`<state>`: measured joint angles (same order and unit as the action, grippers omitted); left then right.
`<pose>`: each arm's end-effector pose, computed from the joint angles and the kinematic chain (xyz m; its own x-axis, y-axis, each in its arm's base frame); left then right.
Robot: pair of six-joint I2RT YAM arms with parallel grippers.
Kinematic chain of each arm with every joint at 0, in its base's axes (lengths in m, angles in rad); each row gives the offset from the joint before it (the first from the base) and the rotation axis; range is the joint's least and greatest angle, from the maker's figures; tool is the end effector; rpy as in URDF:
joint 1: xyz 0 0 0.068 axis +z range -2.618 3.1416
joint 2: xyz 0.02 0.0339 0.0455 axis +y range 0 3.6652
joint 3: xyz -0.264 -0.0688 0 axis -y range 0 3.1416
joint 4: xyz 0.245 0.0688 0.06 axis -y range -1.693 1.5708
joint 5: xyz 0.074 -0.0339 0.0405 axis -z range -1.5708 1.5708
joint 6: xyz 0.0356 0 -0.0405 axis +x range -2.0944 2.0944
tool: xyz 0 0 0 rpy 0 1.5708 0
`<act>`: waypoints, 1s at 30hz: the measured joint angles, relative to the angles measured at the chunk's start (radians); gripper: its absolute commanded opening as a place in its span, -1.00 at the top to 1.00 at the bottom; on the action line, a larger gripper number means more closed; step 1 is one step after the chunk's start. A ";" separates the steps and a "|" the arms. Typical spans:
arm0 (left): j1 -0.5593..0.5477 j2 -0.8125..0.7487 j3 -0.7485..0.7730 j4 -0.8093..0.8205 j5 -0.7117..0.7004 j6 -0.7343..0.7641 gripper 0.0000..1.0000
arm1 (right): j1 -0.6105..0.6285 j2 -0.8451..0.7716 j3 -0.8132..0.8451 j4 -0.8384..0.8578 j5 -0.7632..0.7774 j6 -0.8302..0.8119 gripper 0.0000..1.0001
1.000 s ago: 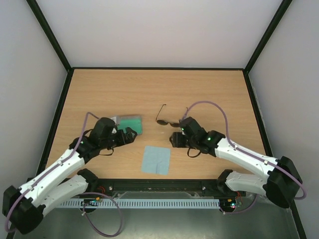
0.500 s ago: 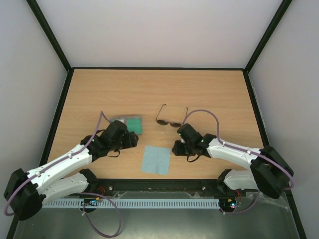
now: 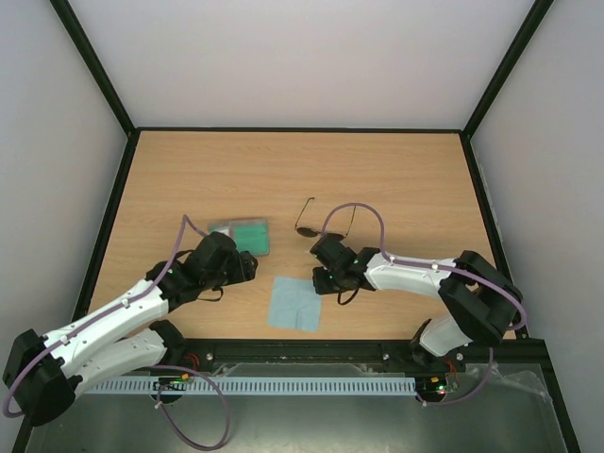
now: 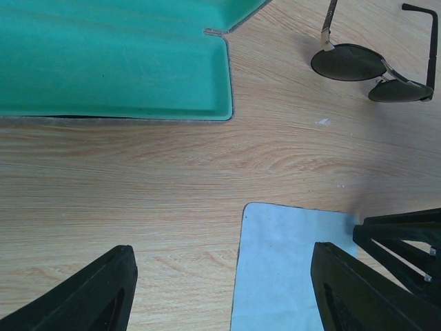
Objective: Organize the sunglasses
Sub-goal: Fold the glasses cleaning cloth at the center of the board.
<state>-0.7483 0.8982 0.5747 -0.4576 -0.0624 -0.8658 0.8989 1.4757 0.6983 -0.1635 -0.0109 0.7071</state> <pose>0.1368 -0.1240 0.2219 -0.8268 -0.2696 -0.4936 0.0261 0.8584 -0.5124 0.1716 0.2164 0.1587 -0.8934 -0.0797 -0.4421 -0.2712 0.8802 0.3894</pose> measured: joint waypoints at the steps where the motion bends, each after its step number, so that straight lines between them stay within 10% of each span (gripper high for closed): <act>1: 0.000 -0.002 0.000 0.000 0.000 -0.002 -0.44 | 0.006 0.007 0.006 0.000 0.008 -0.001 0.54; 30: 0.000 -0.026 -0.015 -0.005 -0.002 -0.010 -0.42 | 0.062 0.063 0.051 -0.052 0.143 0.010 0.72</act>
<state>-0.7483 0.8726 0.5594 -0.4629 -0.0647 -0.8761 0.9607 1.5387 0.7494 -0.2157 0.1322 0.7170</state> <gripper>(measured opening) 0.711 0.149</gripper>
